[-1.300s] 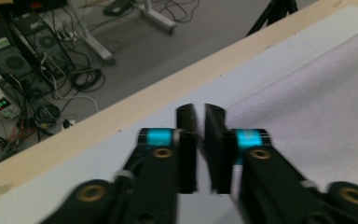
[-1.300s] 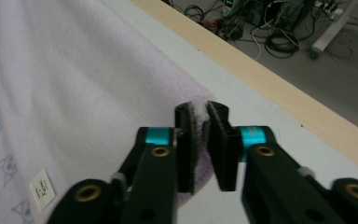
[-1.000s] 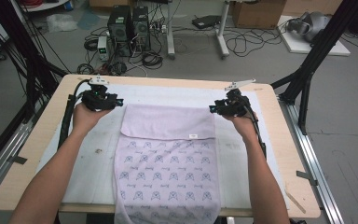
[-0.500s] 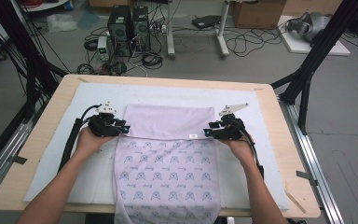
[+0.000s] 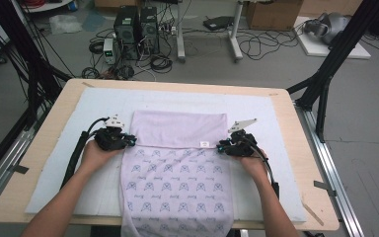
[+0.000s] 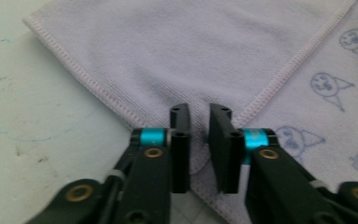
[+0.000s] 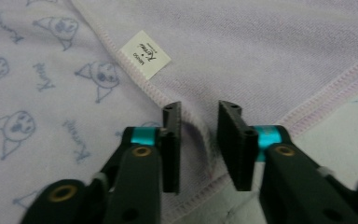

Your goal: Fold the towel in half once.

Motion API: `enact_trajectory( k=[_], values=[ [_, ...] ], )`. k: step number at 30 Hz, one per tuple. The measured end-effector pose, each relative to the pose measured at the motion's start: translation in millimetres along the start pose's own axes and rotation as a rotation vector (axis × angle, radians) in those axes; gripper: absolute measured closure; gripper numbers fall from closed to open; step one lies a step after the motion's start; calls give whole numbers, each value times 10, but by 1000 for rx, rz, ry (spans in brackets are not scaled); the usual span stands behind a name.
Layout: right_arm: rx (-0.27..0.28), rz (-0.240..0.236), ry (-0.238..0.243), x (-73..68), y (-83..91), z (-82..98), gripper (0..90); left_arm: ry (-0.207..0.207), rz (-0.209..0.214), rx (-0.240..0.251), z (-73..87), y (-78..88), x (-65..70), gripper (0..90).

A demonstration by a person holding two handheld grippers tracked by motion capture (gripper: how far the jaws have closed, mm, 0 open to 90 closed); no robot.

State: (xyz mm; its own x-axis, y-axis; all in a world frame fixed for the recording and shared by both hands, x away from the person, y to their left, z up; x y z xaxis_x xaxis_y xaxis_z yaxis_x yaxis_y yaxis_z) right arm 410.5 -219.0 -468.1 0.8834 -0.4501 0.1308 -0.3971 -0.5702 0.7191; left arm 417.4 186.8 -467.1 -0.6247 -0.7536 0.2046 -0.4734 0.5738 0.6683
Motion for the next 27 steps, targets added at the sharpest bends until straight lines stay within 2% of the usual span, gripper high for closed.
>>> enact_trajectory(
  k=[4, 7, 12, 16, 19, 21, 24, 27],
  values=[
    [6, -10, 10, 28, 17, -5, 864, 11, -1, -3, -8, 25, -7, 876],
    [28, -14, 1, 39, 53, -22, 867, 28, 8, 10, -24, 70, -34, 880],
    [97, 10, 10, 58, 198, -103, 868, 68, 27, 79, -99, 226, -58, 881],
    [128, 7, 20, 23, 322, -160, 868, 65, 43, 110, -134, 391, 6, 881],
    [149, 3, 45, -83, 457, -193, 868, 46, 60, 126, -108, 532, 108, 881],
    [156, -8, 62, -219, 580, -193, 868, 36, 75, 137, -36, 652, 195, 880],
    [191, -21, 82, -418, 728, -162, 868, 15, 87, 137, 118, 790, 325, 881],
    [181, -42, 107, -656, 805, -92, 868, 4, 101, 133, 294, 884, 465, 880]
  ],
)
Point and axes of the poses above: each handheld gripper's, and its own axes: y roughly backward along the jaws, z roughly out of its underside, x roughly to its right, the point moved 4 cm from there along -y, roughly forward along the jaws, and after that the axes turned 15 degrees about y, right-handed, at the moved point
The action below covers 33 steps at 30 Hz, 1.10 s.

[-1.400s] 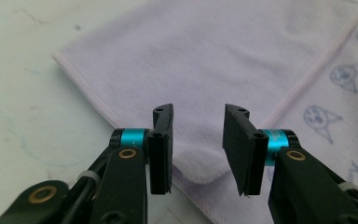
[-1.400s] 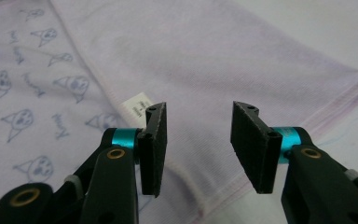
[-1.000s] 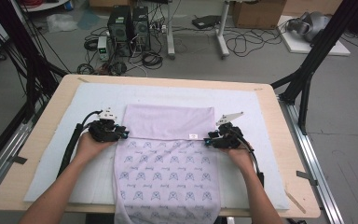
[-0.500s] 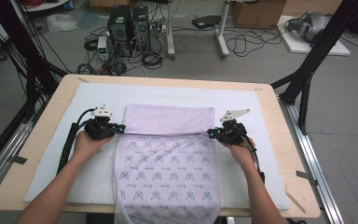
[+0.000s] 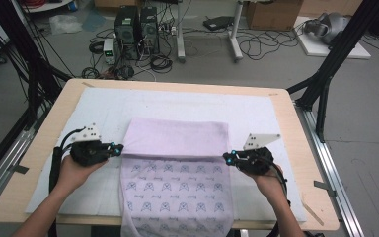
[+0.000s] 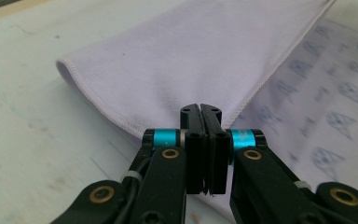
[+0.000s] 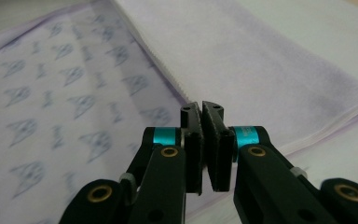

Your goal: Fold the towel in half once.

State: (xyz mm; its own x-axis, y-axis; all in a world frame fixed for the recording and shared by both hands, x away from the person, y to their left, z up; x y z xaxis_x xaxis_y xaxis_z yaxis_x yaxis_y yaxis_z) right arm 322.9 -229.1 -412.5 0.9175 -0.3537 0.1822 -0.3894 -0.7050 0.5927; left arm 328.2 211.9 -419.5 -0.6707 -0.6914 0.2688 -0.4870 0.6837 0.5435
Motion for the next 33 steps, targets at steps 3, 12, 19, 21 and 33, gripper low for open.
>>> enact_trajectory(
  k=[3, 12, 19, 21, 33],
  values=[
    [-2, -27, 1, -219, 61, 64, 868, -19, 22, -15, 196, 110, 158, 880],
    [25, -126, -49, -466, 70, 195, 575, -35, 13, -32, 308, 136, 217, 616],
    [-30, -28, -84, 151, -196, 122, 476, 16, -63, -5, -65, -227, -146, 563],
    [-57, -6, -94, 336, -294, 127, 448, 73, -69, -8, -179, -396, -287, 542],
    [-102, 74, -145, 1185, -686, 266, 341, 166, -168, -69, -490, -960, -896, 445]
  ],
)
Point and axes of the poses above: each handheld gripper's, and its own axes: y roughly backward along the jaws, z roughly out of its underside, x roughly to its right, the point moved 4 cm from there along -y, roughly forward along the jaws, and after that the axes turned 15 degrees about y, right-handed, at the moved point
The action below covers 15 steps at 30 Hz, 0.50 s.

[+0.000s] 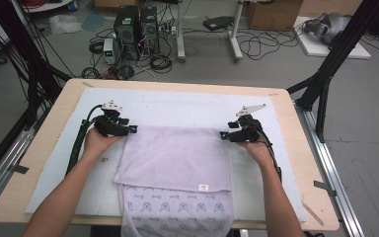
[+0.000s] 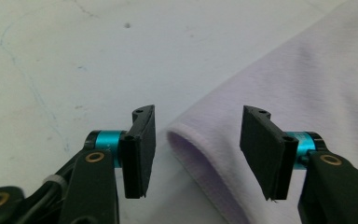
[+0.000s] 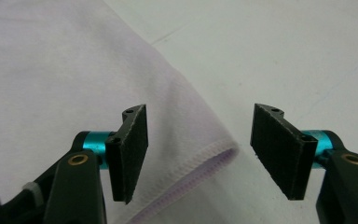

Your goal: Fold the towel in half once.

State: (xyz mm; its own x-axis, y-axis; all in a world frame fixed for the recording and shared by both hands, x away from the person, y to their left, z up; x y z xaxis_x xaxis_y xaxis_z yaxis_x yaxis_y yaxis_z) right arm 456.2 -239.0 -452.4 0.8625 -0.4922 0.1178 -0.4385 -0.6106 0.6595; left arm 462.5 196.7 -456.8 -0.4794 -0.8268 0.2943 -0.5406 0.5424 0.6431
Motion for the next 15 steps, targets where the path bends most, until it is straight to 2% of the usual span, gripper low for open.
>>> enact_trajectory(
  k=[3, 4, 5, 6, 7, 8, 9, 10, 11, 13, 15],
  values=[
    [-50, -31, -22, 3, -112, 101, 331, 17, -19, -49, 69, -84, -66, 425],
    [-66, -36, -19, 5, -137, 126, 333, 5, -26, -38, 70, -80, -65, 429],
    [-50, -22, -14, 2, -145, 137, 366, 0, -20, -41, 70, -78, -51, 461],
    [-38, -20, -21, 1, -145, 139, 414, -12, -5, -41, 73, -83, -36, 543],
    [-32, -21, -23, -1, -149, 139, 471, -31, 5, -46, 77, -91, 1, 625],
    [-24, -27, -33, -9, -146, 131, 691, -42, 12, -50, 76, -91, 21, 706],
    [0, -73, -35, -20, -142, 112, 806, -54, 13, -46, 64, -84, 42, 794],
    [17, -83, -19, -34, -149, 62, 840, -52, 11, -38, 52, -74, 47, 852],
    [16, -78, -3, -44, -162, 30, 848, -51, -5, -24, 28, -57, 39, 873],
    [-12, -63, 30, -30, -176, -61, 855, -40, -34, 1, -56, 5, 8, 877],
    [-11, -28, 34, 34, -133, -188, 858, -19, -47, 39, -186, 89, -17, 878]
  ],
)
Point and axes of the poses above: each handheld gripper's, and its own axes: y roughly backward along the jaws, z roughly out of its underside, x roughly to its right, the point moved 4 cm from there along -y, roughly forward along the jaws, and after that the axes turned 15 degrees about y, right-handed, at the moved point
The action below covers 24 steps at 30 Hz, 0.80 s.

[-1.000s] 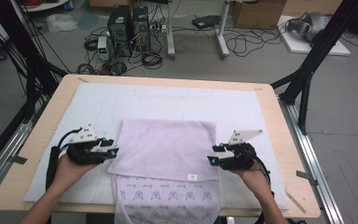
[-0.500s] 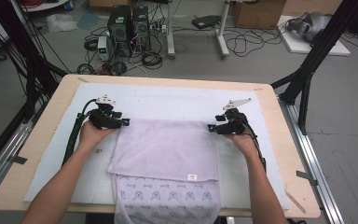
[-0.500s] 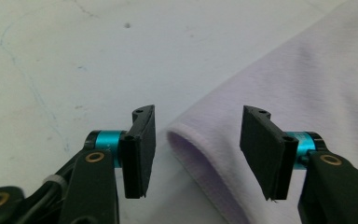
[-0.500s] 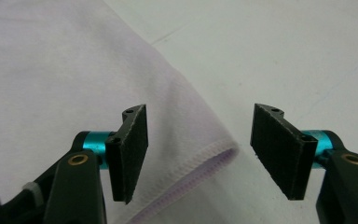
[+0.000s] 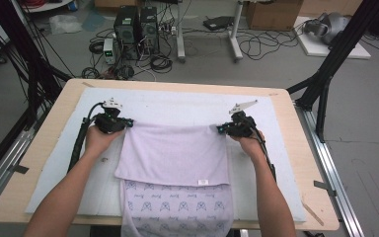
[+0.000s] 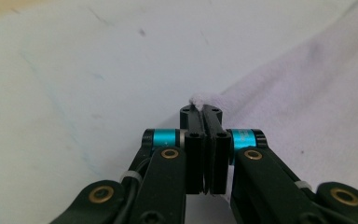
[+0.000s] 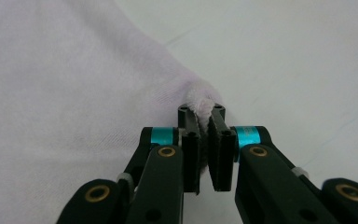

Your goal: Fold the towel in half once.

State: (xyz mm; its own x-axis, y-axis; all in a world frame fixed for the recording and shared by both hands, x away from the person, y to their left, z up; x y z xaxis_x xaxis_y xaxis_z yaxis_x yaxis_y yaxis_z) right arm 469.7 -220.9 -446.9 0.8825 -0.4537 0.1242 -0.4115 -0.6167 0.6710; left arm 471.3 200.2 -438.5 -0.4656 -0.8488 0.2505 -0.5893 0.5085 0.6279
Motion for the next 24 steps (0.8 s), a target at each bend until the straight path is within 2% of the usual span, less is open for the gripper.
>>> enact_trajectory(
  k=[2, 4, 7, 9, 10, 11, 12, 13, 15, 16, 19, 20, 21, 22, 24],
  values=[
    [12, 39, 11, 96, 94, -157, 860, -18, -29, 33, -182, 86, -12, 879],
    [12, 94, 23, 232, 215, -360, 861, -7, -35, 83, -430, 195, -17, 879],
    [41, 153, 38, 397, 397, -669, 860, -36, -46, 164, -873, 403, 48, 879],
    [59, 189, 41, 480, 500, -834, 845, -63, -52, 180, -1054, 473, 96, 875],
    [65, 200, 26, 525, 527, -873, 788, -68, -52, 174, -1084, 475, 101, 855],
    [78, 217, 17, 548, 537, -882, 680, -64, -74, 165, -1099, 458, 97, 760],
    [84, 240, -2, 578, 532, -864, 630, -58, -79, 146, -1082, 437, 81, 630],
    [75, 224, -26, 594, 505, -818, 584, -52, -52, 111, -1028, 401, 56, 611],
    [45, 194, -51, 576, 426, -690, 542, -58, -52, 98, -912, 358, 22, 584],
    [30, 172, -58, 545, 387, -628, 524, -48, -41, 91, -833, 334, -2, 584],
    [20, 144, -54, 414, 302, -450, 502, -30, -24, 58, -565, 270, -69, 562],
    [18, 130, -55, 371, 286, -408, 469, -22, -13, 45, -490, 256, -79, 558],
    [-1, 88, -75, 334, 264, -375, 447, -24, -7, 41, -421, 251, -80, 552],
    [-13, 54, -76, 290, 247, -353, 451, -21, 3, 43, -357, 250, -75, 550],
    [1, 75, -26, 171, 253, -320, 469, -22, 29, 41, -235, 249, -52, 549]
  ],
)
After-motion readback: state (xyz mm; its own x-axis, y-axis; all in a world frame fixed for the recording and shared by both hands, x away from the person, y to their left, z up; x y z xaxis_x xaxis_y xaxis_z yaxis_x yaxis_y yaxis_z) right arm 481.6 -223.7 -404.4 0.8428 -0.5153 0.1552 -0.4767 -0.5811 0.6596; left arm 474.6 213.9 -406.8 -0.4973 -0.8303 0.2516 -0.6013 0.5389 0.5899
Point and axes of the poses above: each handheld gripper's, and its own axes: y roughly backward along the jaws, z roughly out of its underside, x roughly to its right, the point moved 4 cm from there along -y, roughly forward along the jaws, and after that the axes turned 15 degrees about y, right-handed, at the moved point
